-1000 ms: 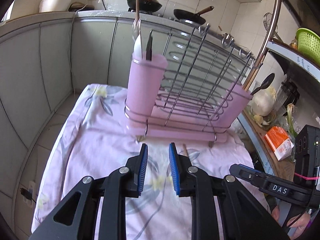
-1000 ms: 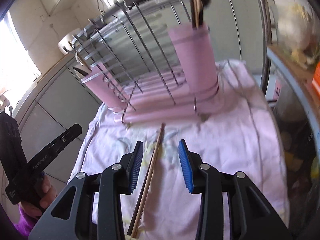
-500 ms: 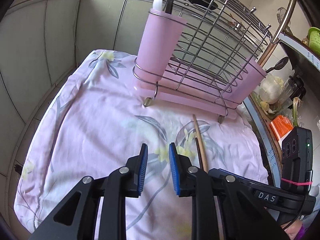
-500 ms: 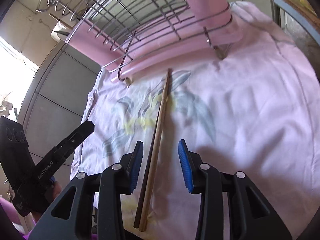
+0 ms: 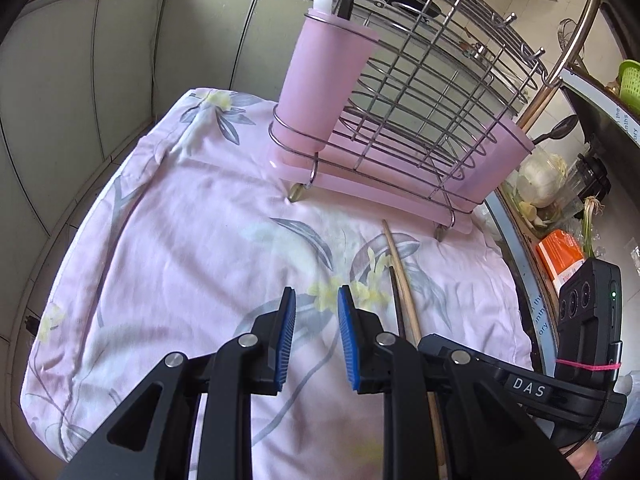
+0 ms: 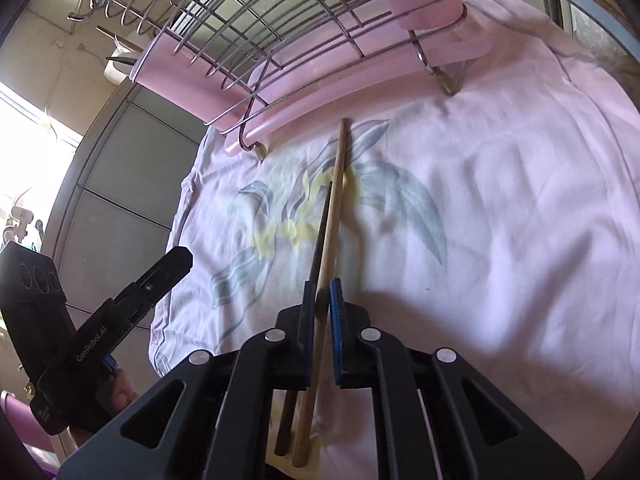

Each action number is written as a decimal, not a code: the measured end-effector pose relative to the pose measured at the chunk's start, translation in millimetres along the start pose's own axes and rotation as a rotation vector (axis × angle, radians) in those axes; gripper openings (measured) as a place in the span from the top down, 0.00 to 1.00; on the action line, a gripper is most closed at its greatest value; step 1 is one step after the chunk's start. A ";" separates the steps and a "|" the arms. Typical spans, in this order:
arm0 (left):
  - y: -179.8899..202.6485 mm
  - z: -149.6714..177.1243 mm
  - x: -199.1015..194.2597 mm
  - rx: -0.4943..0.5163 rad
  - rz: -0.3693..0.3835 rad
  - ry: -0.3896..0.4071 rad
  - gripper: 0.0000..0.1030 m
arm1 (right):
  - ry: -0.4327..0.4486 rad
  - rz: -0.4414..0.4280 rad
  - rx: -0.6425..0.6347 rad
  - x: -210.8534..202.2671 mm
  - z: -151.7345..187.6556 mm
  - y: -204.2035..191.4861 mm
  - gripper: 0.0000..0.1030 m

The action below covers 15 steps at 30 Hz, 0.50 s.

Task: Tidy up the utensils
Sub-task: 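Grasp the dark chopstick with the left tool while the right tool grasps the wooden chopstick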

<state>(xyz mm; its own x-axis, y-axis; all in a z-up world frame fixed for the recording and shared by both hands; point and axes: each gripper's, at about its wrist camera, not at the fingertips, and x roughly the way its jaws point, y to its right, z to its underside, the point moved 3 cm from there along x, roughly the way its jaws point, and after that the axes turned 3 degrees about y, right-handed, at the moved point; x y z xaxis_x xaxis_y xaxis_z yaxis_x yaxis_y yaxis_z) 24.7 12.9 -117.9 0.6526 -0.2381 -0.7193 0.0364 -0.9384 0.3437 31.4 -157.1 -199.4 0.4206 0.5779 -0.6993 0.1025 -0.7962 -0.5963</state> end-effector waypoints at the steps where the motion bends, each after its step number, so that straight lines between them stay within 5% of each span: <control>1: 1.8 1.1 1.4 0.003 0.006 -0.010 0.80 | 0.003 0.000 0.002 -1.6 0.2 1.0 0.93; 11: 35.8 -0.5 30.0 0.025 0.159 -0.212 0.80 | 0.056 0.058 0.063 -29.3 -1.2 24.5 0.98; 15: 50.1 -4.4 53.0 0.083 0.103 -0.276 0.82 | 0.050 0.067 0.074 -35.1 1.3 28.9 0.97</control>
<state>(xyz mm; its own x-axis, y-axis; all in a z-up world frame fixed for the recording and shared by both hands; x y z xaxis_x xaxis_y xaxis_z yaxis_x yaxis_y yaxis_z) 64.5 -45.6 -136.1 0.4190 -0.3813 -0.8240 -0.0885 -0.9204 0.3809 18.4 -200.2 -192.6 0.4686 0.5130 -0.7191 0.0068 -0.8161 -0.5778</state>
